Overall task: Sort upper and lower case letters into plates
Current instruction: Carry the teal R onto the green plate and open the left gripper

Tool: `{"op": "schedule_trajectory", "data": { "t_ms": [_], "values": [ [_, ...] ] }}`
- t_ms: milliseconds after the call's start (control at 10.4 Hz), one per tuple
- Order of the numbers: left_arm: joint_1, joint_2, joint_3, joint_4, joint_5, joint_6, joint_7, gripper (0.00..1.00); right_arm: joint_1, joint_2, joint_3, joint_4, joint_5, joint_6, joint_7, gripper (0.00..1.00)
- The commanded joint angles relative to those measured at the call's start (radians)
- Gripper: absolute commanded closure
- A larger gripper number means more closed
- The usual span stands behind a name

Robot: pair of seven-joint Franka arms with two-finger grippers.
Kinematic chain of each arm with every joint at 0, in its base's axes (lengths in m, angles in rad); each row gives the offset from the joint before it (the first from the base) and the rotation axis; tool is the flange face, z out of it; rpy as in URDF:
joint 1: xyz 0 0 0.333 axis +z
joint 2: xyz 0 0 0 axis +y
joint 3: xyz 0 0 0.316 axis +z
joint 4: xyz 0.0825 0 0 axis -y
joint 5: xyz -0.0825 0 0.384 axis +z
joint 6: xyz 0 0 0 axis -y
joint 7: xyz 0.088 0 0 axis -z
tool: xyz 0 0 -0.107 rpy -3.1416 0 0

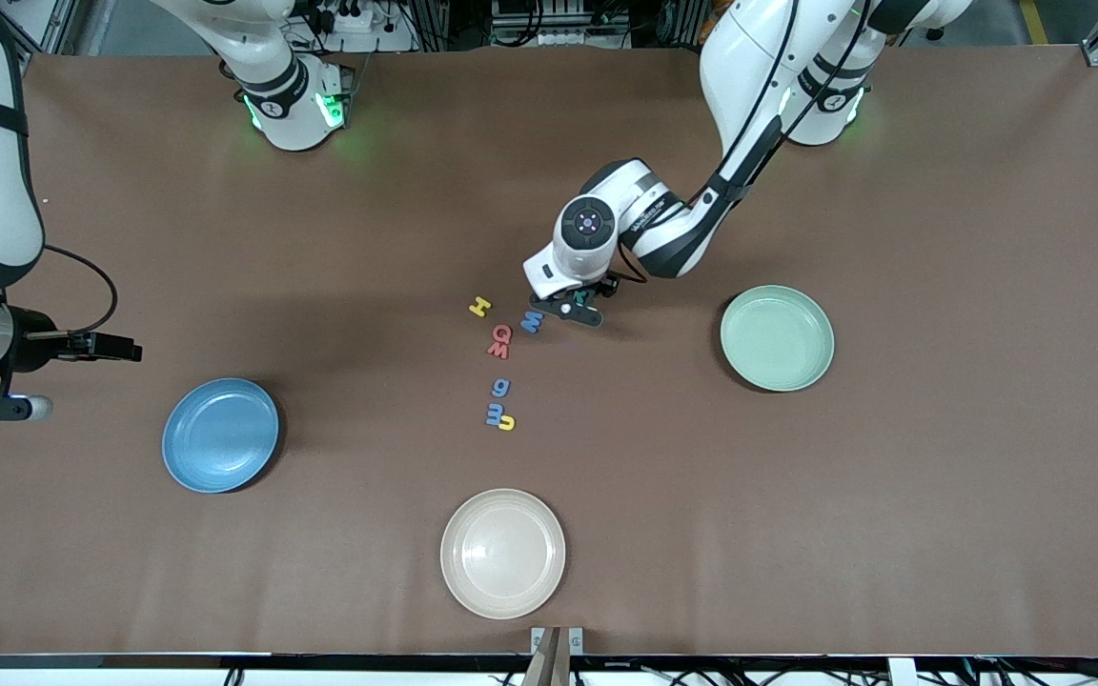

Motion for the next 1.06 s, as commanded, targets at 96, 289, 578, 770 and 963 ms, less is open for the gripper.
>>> {"op": "schedule_trajectory", "data": {
  "t_ms": [96,289,578,770,963],
  "values": [
    [-0.01,0.02,0.002,0.021,-0.013,0.004,0.023,0.43,-0.013,0.007,0.008,0.007,0.012,0.002,-0.012,0.0],
    [-0.01,0.024,0.002,0.021,-0.013,0.007,0.017,0.65,-0.013,0.007,0.008,0.006,0.012,0.001,-0.012,0.0],
    [-0.019,0.029,0.002,0.023,-0.013,0.007,0.004,0.82,-0.012,0.007,0.009,0.007,0.013,0.002,-0.012,0.0],
    [-0.019,0.029,0.002,0.023,-0.015,0.009,0.003,0.87,-0.004,0.008,0.009,0.01,0.023,0.005,-0.011,0.0],
    [-0.013,0.018,0.003,0.035,-0.013,-0.003,-0.008,0.87,0.013,0.013,0.009,0.01,0.027,0.013,-0.009,0.0]
  ]
}}
